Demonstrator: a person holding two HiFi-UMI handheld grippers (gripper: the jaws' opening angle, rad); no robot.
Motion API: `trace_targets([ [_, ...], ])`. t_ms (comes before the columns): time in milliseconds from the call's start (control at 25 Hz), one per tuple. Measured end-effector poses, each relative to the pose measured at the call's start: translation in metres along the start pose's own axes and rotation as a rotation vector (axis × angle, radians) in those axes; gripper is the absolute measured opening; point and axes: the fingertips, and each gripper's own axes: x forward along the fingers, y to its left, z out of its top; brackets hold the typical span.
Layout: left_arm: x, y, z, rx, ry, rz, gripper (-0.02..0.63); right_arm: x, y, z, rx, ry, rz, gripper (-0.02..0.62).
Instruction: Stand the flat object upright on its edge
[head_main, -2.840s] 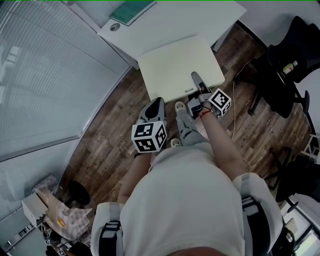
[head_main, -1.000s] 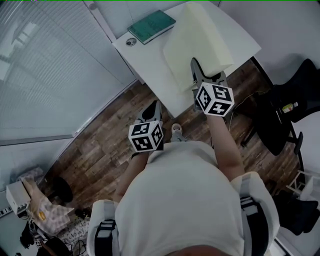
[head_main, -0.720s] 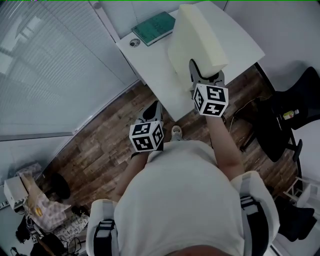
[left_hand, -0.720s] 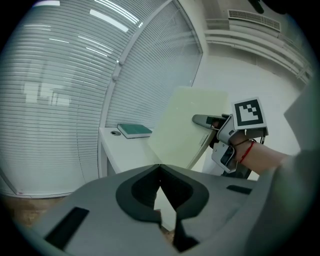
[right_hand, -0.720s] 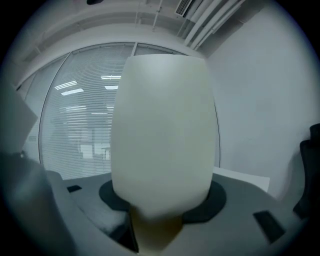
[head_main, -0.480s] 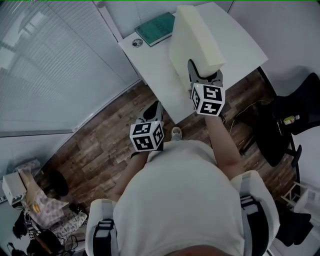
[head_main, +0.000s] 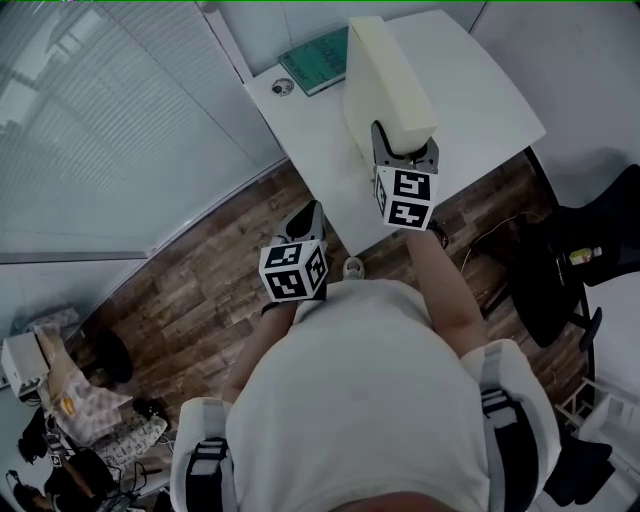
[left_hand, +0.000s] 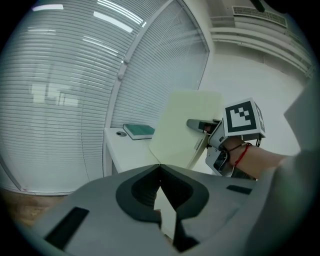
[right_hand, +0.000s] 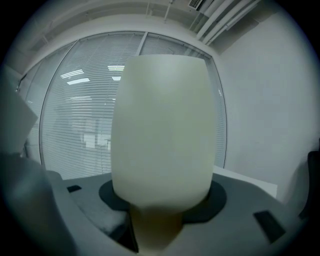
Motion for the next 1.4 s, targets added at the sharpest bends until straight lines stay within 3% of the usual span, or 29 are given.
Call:
trace_targets([
  [1040,0.006,-0.001,0.0,-0.019,-0.015,0.033,0.02,0.006,0.011,0.0,-0.029,-0.026,0.047,0.302],
  [1400,0.0,-0.004,-0.004,-0.013,-0.013,0.021,0.02,0.002,0.013,0.009,-0.017,-0.047,0.053,0.366],
])
